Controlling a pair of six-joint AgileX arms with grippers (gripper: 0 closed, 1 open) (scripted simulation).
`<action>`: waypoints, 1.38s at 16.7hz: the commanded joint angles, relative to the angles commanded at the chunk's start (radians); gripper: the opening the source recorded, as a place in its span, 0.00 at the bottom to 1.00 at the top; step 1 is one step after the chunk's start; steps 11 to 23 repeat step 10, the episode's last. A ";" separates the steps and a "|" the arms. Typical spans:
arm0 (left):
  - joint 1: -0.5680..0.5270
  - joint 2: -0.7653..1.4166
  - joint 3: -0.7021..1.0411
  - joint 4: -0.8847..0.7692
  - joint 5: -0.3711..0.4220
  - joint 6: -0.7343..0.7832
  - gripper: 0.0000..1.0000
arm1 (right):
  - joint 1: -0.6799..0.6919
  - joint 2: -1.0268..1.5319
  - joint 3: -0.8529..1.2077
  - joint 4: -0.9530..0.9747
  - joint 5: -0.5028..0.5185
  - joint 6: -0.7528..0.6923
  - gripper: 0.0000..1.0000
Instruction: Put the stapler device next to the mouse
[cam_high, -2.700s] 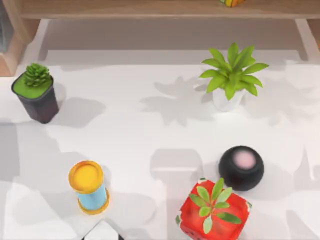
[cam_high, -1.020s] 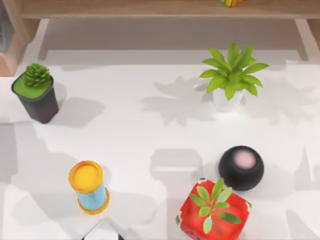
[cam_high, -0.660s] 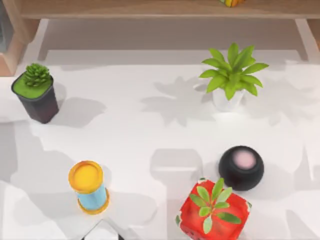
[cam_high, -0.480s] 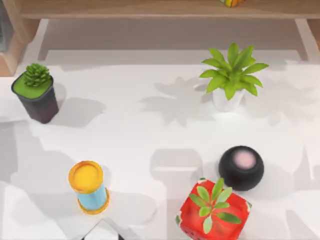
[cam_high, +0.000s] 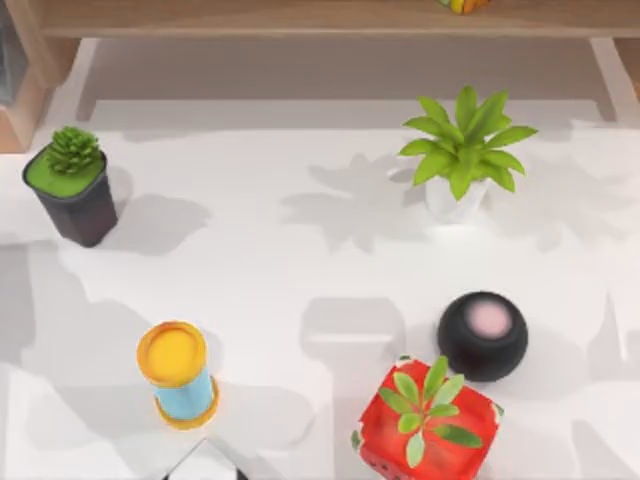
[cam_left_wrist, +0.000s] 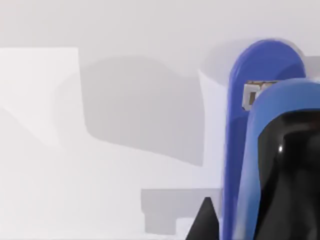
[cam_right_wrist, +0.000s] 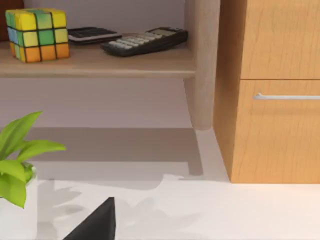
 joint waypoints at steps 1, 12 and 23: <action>0.000 0.000 0.000 0.000 0.000 0.000 0.75 | 0.000 0.000 0.000 0.000 0.000 0.000 1.00; 0.000 0.000 0.000 0.000 0.000 0.000 1.00 | 0.000 0.000 0.000 0.000 0.000 0.000 1.00; 0.000 0.000 0.000 0.000 0.000 0.000 1.00 | 0.000 0.000 0.000 0.000 0.000 0.000 1.00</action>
